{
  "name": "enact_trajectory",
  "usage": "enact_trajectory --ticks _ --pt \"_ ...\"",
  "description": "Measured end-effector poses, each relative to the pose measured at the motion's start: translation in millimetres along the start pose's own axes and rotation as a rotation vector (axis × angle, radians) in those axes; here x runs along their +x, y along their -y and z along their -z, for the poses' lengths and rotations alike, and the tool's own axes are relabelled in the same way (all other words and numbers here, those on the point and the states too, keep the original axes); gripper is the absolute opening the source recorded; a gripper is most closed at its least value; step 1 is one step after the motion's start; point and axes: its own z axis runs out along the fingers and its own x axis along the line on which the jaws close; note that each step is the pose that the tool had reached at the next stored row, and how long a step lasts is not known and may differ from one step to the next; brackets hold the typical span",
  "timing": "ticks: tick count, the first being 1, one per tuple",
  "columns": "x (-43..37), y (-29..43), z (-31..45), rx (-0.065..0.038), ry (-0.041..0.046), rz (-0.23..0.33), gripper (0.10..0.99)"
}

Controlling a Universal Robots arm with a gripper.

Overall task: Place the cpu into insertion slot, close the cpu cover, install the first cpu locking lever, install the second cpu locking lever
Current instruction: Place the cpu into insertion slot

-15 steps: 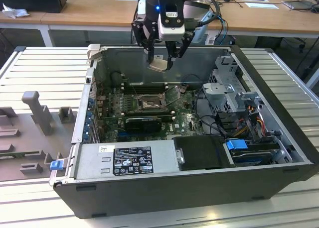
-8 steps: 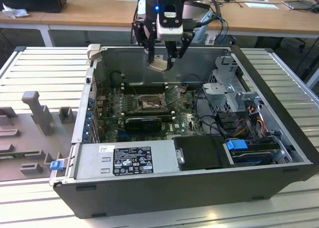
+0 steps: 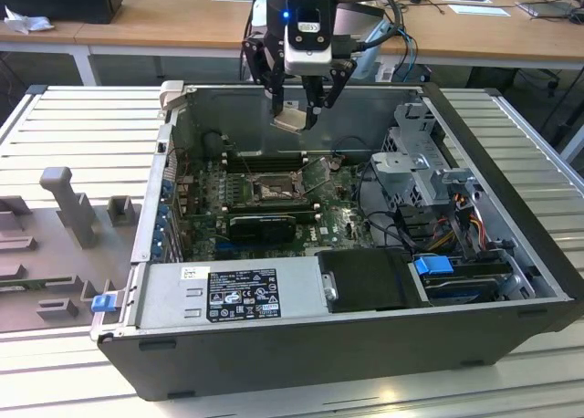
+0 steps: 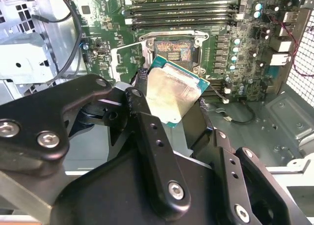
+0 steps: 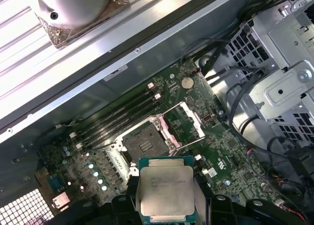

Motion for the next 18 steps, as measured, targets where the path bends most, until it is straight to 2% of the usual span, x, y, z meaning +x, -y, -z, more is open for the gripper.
enact_trajectory --ticks 18 --pt "0.0 0.1 -0.9 0.002 0.0093 -0.094 0.529"
